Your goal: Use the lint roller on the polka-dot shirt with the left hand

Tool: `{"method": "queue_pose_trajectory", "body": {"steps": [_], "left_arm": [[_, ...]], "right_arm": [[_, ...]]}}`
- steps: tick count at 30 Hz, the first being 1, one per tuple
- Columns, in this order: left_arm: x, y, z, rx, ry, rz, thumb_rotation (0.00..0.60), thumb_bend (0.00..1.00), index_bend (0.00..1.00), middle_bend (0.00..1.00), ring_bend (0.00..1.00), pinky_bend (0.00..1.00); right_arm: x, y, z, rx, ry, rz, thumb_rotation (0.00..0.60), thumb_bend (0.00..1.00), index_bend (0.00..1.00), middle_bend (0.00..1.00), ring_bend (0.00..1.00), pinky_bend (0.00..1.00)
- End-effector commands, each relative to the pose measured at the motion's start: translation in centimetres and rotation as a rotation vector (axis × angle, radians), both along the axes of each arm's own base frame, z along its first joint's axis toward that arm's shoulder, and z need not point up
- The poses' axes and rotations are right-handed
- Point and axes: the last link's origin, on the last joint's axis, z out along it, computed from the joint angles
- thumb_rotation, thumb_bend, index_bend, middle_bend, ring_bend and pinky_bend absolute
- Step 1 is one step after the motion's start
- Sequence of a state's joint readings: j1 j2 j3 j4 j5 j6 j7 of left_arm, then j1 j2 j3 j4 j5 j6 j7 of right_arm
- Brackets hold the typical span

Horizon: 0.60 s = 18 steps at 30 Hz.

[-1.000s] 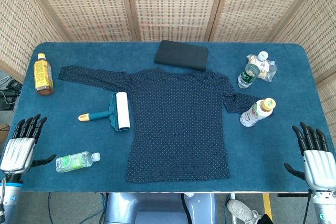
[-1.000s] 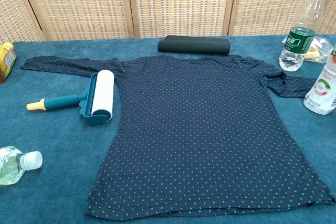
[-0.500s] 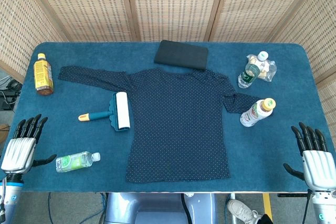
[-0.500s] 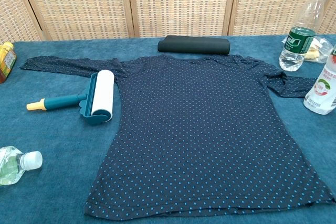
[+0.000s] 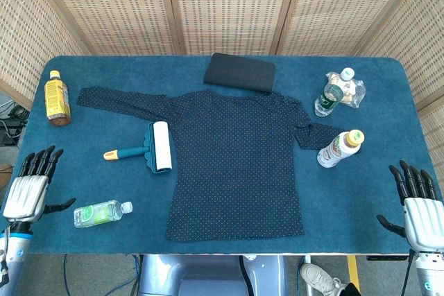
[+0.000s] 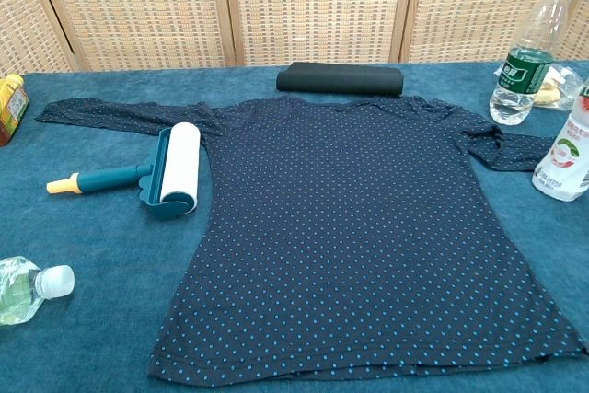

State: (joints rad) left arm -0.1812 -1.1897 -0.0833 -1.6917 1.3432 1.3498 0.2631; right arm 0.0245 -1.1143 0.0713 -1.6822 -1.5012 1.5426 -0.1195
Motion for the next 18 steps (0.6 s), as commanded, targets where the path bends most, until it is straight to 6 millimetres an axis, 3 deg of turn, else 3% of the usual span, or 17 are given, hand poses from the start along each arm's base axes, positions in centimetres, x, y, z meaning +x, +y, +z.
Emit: {"method": "queue_pose_trajectory", "body": {"steps": [1,3,6,12,18], "left_arm": [[0.2,1.9,0.2,0.015,-0.007,-0.016,0.6,0.04,0.0,0.25,0.29,0.38],[0.4,3.0,0.2,0.007,-0.017,-0.023,0.6,0.08,0.0,0.42,0.41,0.48],[0.6,4.4,0.3,-0.02,-0.014,-0.021,0.6,0.13,0.04,0.57,0.53,0.55],[1.0,7.9,-0.2,-0.091,0.025,0.011,0.6,0.13,0.21,0.68,0.6,0.6],[1.3,9.8,-1.5,-0.132,0.063,0.029,0.6,0.14,0.36,0.8,0.68,0.65]], "right_arm": [[0.1,0.1,-0.2,0.006,0.003,0.007,0.6,0.06,0.0,0.0,0.0,0.0],[0.3,0.1,-0.3,0.01,0.004,0.012,0.6,0.06,0.0,0.0,0.0,0.0],[0.3,0.2,-0.6,0.025,0.003,0.015,0.6,0.06,0.0,0.0,0.0,0.0],[0.3,0.2,-0.7,0.036,0.005,0.02,0.6,0.06,0.0,0.0,0.0,0.0],[0.1,0.1,-0.5,0.033,-0.001,0.017,0.6,0.06,0.0,0.0,0.0,0.0]]}}
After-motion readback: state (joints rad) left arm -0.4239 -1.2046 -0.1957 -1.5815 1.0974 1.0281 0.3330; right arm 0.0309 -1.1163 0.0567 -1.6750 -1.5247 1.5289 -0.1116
